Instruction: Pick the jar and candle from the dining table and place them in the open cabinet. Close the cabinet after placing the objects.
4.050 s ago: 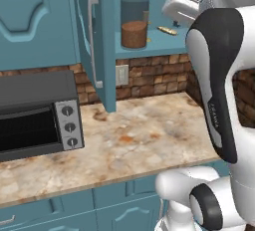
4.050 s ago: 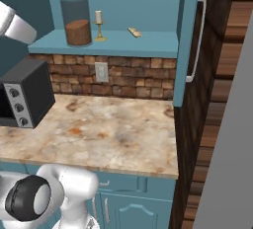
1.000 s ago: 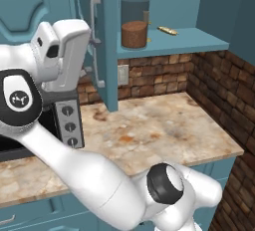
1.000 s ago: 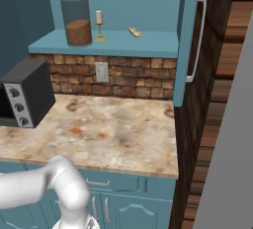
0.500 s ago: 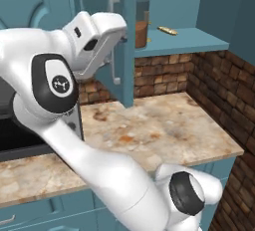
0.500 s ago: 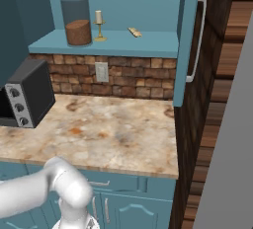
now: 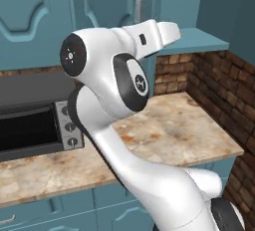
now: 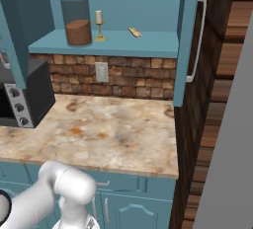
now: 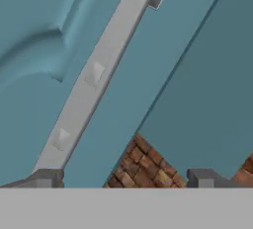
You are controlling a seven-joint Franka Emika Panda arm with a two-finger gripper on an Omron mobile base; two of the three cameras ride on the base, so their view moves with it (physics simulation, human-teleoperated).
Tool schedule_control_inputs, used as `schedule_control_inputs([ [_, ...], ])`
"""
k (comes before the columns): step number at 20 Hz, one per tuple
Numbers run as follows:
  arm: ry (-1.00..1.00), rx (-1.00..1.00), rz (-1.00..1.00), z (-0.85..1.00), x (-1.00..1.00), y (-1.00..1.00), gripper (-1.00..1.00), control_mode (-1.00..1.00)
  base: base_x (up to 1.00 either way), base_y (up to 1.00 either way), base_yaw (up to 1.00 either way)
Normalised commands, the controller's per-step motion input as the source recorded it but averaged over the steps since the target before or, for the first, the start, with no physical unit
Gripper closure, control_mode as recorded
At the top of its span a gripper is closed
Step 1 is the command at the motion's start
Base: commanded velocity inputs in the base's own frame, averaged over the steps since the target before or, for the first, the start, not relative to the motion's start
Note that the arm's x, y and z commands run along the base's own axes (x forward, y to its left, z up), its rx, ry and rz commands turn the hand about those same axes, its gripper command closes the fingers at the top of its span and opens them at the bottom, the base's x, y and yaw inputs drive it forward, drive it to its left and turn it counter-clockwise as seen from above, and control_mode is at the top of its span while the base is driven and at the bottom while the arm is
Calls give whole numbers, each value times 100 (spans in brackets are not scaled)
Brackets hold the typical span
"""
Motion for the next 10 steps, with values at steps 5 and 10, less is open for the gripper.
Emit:
schedule_control_inputs([
  [5,-20,13,6,-28,61,-84,-100,-100,0,0,0],
  [10,-2,10,7,-34,100,-56,-100,-100,0,0,0],
])
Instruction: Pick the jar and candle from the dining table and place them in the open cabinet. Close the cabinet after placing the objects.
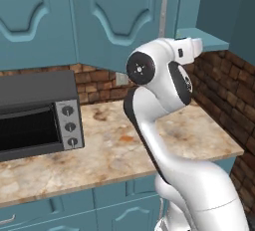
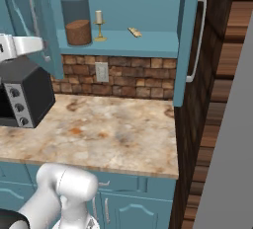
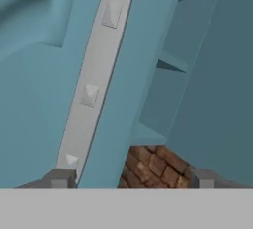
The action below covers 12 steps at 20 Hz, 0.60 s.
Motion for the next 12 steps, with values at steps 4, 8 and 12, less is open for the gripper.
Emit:
schedule_control_inputs([
  [4,0,1,9,-21,91,-31,-100,-100,0,0,0],
  [8,3,1,5,-13,85,-24,-100,-100,0,0,0],
  [12,8,3,0,-15,88,-19,-100,-100,0,0,0],
])
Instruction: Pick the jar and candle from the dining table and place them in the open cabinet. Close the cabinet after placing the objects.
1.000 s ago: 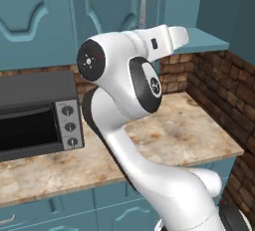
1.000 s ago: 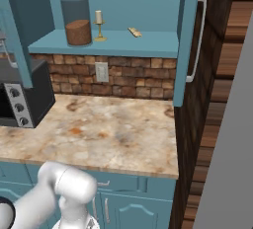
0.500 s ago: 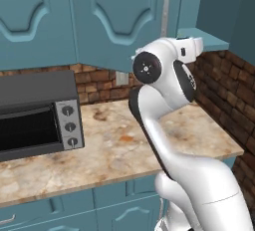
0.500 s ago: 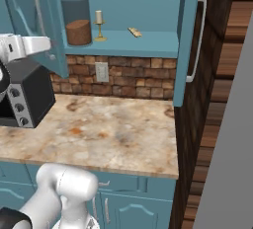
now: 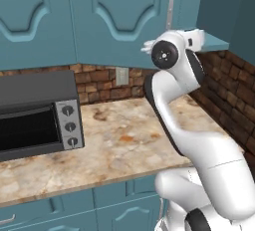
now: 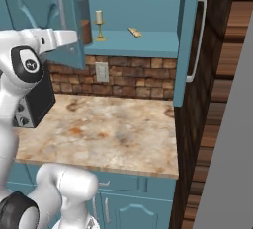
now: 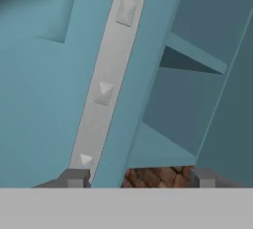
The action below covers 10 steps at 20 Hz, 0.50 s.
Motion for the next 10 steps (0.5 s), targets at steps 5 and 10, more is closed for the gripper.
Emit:
schedule_control_inputs([
  [5,2,2,2,-8,77,-7,-100,-100,0,0,0],
  [10,0,1,13,-13,63,0,-100,-100,0,0,0],
])
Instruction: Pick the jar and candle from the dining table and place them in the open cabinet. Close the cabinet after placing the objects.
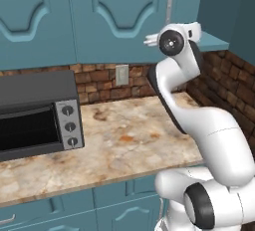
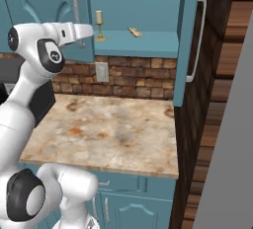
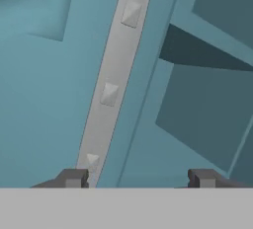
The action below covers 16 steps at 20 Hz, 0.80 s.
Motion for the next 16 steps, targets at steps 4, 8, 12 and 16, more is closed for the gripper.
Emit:
schedule_control_inputs([
  [4,-3,1,15,-19,55,0,-100,-100,0,0,0],
  [8,-5,4,16,-22,55,-3,-100,-100,0,0,0],
  [12,-1,1,13,-17,52,-1,-100,-100,0,0,0],
  [16,2,0,7,-8,38,0,-100,-100,0,0,0],
])
